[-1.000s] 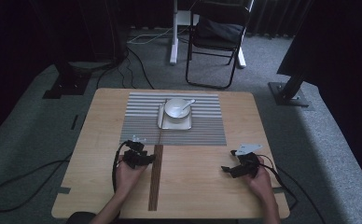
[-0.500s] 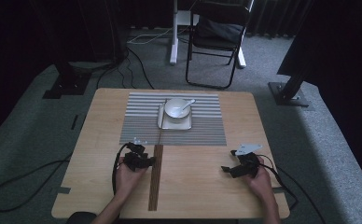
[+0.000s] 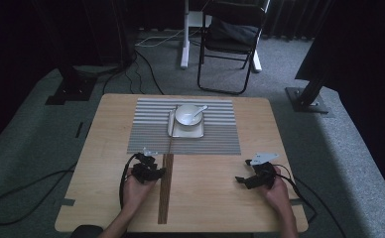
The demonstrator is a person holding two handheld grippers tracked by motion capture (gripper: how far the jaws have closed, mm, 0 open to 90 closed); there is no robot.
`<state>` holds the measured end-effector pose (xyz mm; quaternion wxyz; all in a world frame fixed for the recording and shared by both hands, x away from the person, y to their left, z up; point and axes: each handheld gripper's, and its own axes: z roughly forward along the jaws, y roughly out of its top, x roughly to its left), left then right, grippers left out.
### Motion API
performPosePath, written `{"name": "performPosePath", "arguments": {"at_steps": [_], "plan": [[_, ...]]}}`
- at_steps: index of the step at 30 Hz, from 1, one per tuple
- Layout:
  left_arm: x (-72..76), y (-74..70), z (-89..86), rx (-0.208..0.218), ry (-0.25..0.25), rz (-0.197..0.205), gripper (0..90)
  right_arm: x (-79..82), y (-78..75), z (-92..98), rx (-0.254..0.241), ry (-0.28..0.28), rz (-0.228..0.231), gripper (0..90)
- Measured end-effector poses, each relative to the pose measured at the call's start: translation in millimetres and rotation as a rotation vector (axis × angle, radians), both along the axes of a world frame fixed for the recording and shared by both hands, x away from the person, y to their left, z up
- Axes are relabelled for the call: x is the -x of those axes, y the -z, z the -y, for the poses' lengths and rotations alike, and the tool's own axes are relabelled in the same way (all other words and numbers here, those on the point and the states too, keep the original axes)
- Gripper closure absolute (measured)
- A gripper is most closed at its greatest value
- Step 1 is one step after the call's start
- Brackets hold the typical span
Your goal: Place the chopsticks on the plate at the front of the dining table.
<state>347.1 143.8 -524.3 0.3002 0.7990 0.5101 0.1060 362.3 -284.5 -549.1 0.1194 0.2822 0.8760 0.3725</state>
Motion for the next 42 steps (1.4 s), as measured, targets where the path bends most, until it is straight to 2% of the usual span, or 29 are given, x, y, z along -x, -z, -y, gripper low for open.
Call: {"name": "performPosePath", "arguments": {"at_steps": [9, 14, 22, 31, 42], "plan": [[7.9, -0.5, 2.5, -0.027, 0.006, 0.005, 57.4, 0.0, 0.0, 0.0, 0.0, 0.0, 0.0, 12.1], [12.7, -1.1, 3.3, -0.04, 0.007, 0.003, 63.7, 0.0, 0.0, 0.0, 0.0, 0.0, 0.0, 12.1], [20.4, -1.2, 4.9, -0.055, 0.013, 0.007, 67.2, 0.0, 0.0, 0.0, 0.0, 0.0, 0.0, 12.1], [25.6, -1.1, 5.5, -0.05, 0.012, 0.002, 76.4, 0.0, 0.0, 0.0, 0.0, 0.0, 0.0, 12.1], [26.7, 0.3, 3.2, -0.022, 0.0, 0.001, 81.8, 0.0, 0.0, 0.0, 0.0, 0.0, 0.0, 12.1]]}}
